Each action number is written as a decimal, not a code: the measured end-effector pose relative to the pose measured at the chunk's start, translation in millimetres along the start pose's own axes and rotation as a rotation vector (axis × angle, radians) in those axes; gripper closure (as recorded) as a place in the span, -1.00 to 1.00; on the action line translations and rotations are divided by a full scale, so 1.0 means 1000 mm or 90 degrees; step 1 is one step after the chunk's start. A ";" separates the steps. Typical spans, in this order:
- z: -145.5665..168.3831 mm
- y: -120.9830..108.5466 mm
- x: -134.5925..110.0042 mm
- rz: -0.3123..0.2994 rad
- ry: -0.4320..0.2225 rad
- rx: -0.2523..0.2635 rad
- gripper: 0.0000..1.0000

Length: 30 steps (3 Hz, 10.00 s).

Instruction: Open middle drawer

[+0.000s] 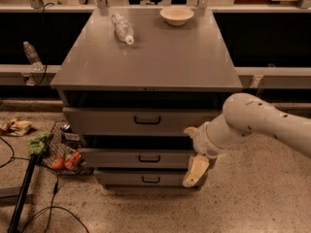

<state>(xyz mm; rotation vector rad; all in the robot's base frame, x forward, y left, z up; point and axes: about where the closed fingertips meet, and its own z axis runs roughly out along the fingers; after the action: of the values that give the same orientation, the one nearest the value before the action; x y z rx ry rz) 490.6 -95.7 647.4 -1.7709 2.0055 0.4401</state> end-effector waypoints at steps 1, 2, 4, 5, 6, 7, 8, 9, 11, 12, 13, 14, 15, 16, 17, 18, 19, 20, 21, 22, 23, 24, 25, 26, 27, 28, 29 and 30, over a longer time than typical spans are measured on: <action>0.048 0.002 0.022 -0.004 -0.014 -0.031 -1.00; 0.090 -0.007 0.037 -0.027 -0.021 -0.041 -1.00; 0.149 -0.026 0.077 -0.048 0.001 -0.007 -1.00; 0.151 -0.042 0.096 -0.038 0.012 0.038 -1.00; 0.148 -0.058 0.110 -0.041 0.028 0.068 -1.00; 0.157 -0.065 0.119 -0.037 0.026 0.068 -1.00; 0.171 -0.074 0.126 -0.026 0.011 0.063 -1.00; 0.175 -0.079 0.123 -0.034 -0.013 0.058 -0.60; 0.146 -0.031 0.121 -0.017 -0.029 0.003 0.32; 0.135 0.018 0.119 0.019 -0.023 -0.039 0.31; 0.135 0.030 0.115 0.025 -0.012 -0.046 -0.17; 0.146 0.012 0.108 0.008 0.003 -0.020 -0.62; 0.155 -0.015 0.107 -0.007 0.024 0.015 -1.00; 0.156 -0.035 0.112 -0.011 0.040 0.041 -1.00; 0.161 -0.054 0.116 -0.022 0.050 0.056 -1.00; 0.168 -0.072 0.123 -0.032 0.059 0.060 -1.00; 0.175 -0.085 0.132 -0.028 0.058 0.057 -1.00; 0.183 -0.088 0.141 -0.017 0.056 0.047 -0.73; 0.182 -0.075 0.147 0.007 0.027 0.032 -0.10; 0.181 -0.053 0.144 0.015 0.010 0.006 0.37; 0.172 -0.054 0.139 0.015 0.010 0.006 0.97; 0.168 -0.054 0.137 0.015 0.010 0.006 1.00; 0.167 -0.054 0.136 0.015 0.010 0.006 0.65; 0.168 -0.011 0.128 0.039 0.007 -0.046 0.19; 0.168 -0.007 0.127 0.041 0.007 -0.052 -0.27; 0.167 0.036 0.112 0.062 -0.003 -0.106 -0.90; 0.168 0.077 0.095 0.080 -0.012 -0.162 -1.00; 0.169 0.080 0.094 0.081 -0.013 -0.166 -1.00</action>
Offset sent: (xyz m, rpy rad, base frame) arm 0.0308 0.0199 -0.1460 0.0421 0.0122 0.1151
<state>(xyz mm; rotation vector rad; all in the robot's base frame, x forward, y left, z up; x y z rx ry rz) 420.3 -80.7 451.3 -1.7815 2.1348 0.7889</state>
